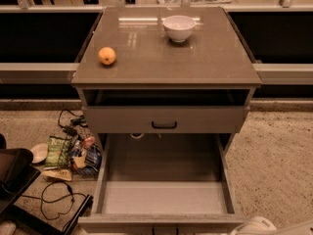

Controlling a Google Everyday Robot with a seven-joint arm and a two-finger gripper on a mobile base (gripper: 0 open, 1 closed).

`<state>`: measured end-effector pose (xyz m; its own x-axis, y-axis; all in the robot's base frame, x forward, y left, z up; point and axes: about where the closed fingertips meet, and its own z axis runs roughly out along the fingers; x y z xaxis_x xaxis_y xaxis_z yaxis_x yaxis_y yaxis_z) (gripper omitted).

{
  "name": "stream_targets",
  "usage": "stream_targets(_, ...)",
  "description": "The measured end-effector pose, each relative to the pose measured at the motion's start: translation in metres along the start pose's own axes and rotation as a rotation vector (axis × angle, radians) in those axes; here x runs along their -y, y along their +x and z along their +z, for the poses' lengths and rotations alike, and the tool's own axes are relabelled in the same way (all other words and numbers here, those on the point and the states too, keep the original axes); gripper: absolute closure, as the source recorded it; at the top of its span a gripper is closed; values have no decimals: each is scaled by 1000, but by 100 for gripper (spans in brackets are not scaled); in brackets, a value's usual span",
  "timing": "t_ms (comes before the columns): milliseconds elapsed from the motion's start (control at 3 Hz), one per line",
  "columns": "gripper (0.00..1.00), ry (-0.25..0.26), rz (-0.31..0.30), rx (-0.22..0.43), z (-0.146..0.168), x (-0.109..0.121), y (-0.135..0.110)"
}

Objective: Close middle drawer

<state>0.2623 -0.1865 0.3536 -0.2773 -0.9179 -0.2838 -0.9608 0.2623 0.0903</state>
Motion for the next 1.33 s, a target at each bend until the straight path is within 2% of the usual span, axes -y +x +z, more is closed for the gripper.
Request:
stream_targets(333, 100, 16, -78, 10, 9, 27, -27)
stream_targets(667, 100, 54, -114, -9, 3, 55, -40)
stream_targets(1000, 100, 54, -114, -9, 3, 55, -40)
stream_targets(1333, 100, 79, -104, 18, 8, 71, -45)
